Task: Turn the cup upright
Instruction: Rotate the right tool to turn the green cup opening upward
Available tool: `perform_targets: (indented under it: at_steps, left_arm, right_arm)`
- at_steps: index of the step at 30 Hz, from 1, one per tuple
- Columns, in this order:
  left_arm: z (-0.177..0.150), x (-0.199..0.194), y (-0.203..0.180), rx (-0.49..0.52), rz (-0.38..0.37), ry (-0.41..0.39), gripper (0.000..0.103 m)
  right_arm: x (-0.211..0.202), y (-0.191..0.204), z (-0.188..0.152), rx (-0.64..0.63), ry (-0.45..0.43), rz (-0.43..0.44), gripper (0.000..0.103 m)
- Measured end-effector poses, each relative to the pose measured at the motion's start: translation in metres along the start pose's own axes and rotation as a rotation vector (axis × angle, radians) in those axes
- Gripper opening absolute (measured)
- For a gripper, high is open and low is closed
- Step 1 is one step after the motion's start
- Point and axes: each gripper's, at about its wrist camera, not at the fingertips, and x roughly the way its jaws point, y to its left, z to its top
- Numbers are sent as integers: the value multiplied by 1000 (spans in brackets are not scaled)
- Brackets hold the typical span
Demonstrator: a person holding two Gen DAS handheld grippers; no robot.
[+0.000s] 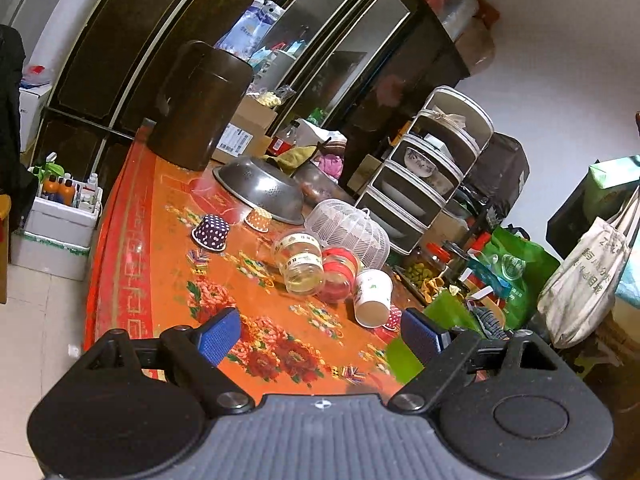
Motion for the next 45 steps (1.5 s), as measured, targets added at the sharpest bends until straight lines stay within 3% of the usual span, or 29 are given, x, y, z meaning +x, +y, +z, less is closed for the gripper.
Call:
perform_targets:
  at_steps: [8, 24, 35, 45]
  left_arm:
    - [-4, 2, 7, -21, 2, 11, 90]
    - [-10, 6, 18, -54, -4, 28, 90]
    - [-13, 11, 18, -65, 6, 53, 90]
    - [-16, 14, 21, -72, 14, 64, 90]
  right_arm:
    - [15, 1, -6, -17, 72, -75, 75]
    - [30, 12, -20, -4, 207, -44, 75]
    - [30, 8, -15, 54, 219, -36, 76]
    - [35, 14, -18, 62, 265, -16, 86]
